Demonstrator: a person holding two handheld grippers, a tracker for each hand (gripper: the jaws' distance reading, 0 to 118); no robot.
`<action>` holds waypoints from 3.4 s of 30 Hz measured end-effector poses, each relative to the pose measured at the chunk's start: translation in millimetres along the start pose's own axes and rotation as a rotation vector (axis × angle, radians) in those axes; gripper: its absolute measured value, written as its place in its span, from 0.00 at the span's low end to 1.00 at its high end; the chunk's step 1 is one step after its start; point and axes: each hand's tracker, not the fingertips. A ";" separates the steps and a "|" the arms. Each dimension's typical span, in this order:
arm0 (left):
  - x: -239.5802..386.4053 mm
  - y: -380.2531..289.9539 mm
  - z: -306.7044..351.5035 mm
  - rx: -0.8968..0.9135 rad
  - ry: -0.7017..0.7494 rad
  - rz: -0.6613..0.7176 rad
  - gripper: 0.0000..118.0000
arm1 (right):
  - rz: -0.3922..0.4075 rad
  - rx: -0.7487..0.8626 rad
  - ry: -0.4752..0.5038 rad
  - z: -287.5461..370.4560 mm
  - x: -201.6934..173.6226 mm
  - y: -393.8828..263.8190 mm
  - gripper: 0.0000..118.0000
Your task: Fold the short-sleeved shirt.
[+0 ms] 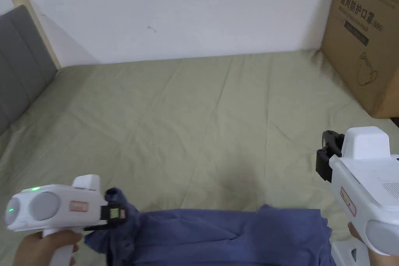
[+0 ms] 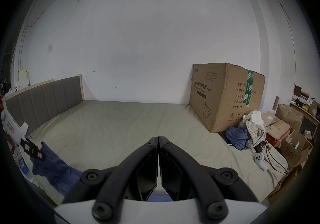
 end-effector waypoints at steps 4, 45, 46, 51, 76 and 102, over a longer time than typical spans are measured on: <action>43.1 7.7 -36.4 -0.048 -0.046 -0.054 0.03 | -0.007 0.004 -0.001 4.5 4.2 -1.2 0.00; 35.6 -31.6 -69.1 0.285 0.121 -0.143 0.01 | 0.006 0.009 -0.029 17.7 19.8 5.3 0.00; 34.9 -36.8 -75.2 0.272 0.122 -0.152 0.00 | 0.006 0.008 -0.029 18.3 19.5 5.5 0.00; 40.3 -63.7 -102.0 0.199 0.087 -0.176 0.00 | 0.005 0.002 -0.032 19.2 20.5 4.4 0.00; 134.7 -100.2 -163.9 0.080 -0.058 -0.253 0.00 | 0.005 -0.028 -0.065 19.1 35.8 -3.5 0.00; -68.8 -40.8 -99.5 0.033 -0.226 0.192 0.93 | 0.027 -0.050 -0.033 10.0 17.4 -2.2 0.00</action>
